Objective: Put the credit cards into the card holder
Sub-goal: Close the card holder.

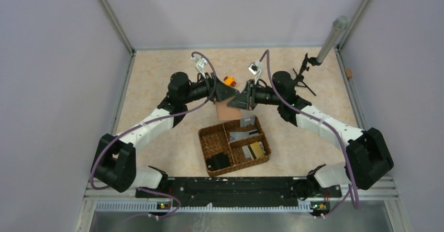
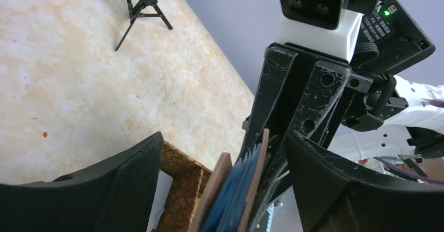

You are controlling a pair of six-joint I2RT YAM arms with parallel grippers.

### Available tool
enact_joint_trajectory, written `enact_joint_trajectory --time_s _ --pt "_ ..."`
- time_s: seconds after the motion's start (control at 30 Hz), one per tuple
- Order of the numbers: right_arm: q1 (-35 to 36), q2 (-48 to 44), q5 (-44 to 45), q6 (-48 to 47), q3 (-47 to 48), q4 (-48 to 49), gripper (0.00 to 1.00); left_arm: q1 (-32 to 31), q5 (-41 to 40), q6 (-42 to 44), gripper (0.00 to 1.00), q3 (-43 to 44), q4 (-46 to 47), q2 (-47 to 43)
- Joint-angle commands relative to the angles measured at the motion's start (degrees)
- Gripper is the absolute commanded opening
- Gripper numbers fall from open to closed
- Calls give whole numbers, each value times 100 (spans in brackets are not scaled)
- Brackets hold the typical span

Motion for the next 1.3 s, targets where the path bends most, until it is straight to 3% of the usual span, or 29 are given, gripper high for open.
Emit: enact_joint_trajectory --time_s 0.0,0.07,0.17,0.37,0.63,0.7,0.77,0.87,0.93,1.0,1.1,1.27 --pt "13 -222 225 -182 61 107 0 15 -279 591 91 114 -461 -478" --pt "-73 -321 339 -260 40 -70 0 100 -597 905 98 119 -936 -727" --pt "-329 -438 348 -355 -15 -269 0 189 -940 1308 99 59 -1410 -1095" --pt "-627 -594 68 -424 52 -410 0 123 -202 1782 99 -4 -2033 -1165" --pt "-638 -560 -291 90 110 126 0 -564 -360 1817 98 28 -2084 -717" --pt "-641 -560 -274 149 119 169 0 -626 -301 1577 88 -10 -1864 -629" --pt "-638 -569 -161 142 138 65 0 -634 -189 1279 67 -155 -1318 -588" --pt "-642 -629 44 71 149 -146 22 -630 -168 914 38 -414 -736 -565" --pt "-647 -691 215 38 157 -308 42 -631 -169 794 24 -516 -554 -538" --pt "-654 -798 439 -43 159 -454 54 -632 -133 731 13 -558 -469 -500" --pt "-717 -964 825 -309 243 -886 63 -631 37 661 8 -594 -301 -437" --pt "-770 -1073 1584 -967 686 -1870 62 -636 247 618 9 -571 -209 -378"
